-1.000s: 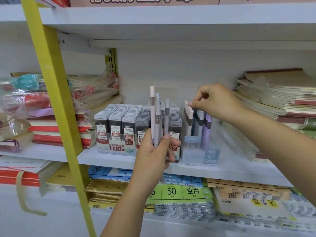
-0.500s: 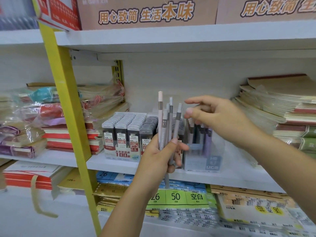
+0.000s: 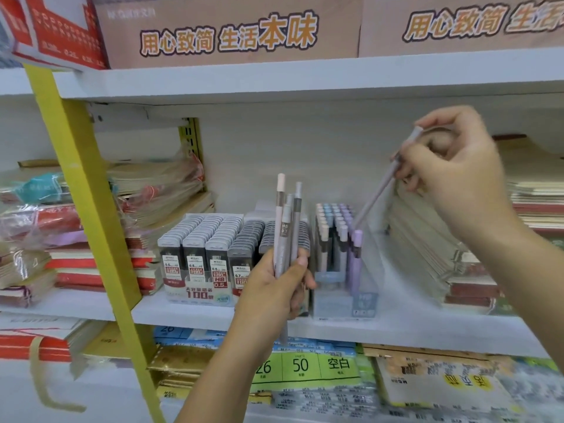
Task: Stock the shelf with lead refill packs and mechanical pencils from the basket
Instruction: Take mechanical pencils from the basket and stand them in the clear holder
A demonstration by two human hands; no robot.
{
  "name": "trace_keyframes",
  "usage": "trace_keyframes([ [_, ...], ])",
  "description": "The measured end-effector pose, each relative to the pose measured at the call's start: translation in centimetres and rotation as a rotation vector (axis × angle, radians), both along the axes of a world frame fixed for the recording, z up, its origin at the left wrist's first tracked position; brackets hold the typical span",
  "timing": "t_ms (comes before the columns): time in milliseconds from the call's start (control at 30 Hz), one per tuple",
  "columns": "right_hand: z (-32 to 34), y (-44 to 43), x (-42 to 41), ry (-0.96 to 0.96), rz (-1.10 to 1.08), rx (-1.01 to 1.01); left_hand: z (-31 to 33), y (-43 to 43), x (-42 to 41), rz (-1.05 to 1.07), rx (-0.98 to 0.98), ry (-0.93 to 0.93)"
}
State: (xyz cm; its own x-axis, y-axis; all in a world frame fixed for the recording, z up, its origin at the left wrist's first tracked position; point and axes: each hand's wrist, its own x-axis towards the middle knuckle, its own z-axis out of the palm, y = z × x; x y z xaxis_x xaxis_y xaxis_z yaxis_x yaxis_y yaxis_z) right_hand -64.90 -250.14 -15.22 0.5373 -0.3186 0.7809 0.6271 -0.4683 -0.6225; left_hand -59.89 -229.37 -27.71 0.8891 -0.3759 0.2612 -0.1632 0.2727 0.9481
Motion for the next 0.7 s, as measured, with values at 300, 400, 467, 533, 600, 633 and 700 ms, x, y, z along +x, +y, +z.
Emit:
trace_keyframes([
  [300,-3.4,-1.0,2.3,0.188,-0.113,-0.302,-0.3,-1.1,-0.4,0.090,0.054,-0.059],
  [400,-4.8,-1.1,2.9,0.270,-0.142,-0.389,-0.3,-1.1,-0.5,0.100,0.054,-0.065],
  [467,-5.4,-1.1,2.8,0.319,-0.134,-0.429,-0.3,-1.1,-0.6,0.100,0.059,-0.071],
  [533,-5.6,-1.2,2.6,0.340,-0.114,-0.444,-0.3,-1.1,-0.7,0.104,0.075,-0.077],
  [600,-5.6,-1.3,2.4,0.344,-0.110,-0.455,-0.3,-1.0,-0.7,0.111,0.094,-0.083],
  [633,-5.5,-1.4,2.4,0.346,-0.109,-0.462,-0.3,-0.9,-0.7,0.113,0.099,-0.082],
  [700,-5.6,-1.5,2.4,0.360,-0.104,-0.466,-0.2,-0.9,-0.7,0.112,0.101,-0.079],
])
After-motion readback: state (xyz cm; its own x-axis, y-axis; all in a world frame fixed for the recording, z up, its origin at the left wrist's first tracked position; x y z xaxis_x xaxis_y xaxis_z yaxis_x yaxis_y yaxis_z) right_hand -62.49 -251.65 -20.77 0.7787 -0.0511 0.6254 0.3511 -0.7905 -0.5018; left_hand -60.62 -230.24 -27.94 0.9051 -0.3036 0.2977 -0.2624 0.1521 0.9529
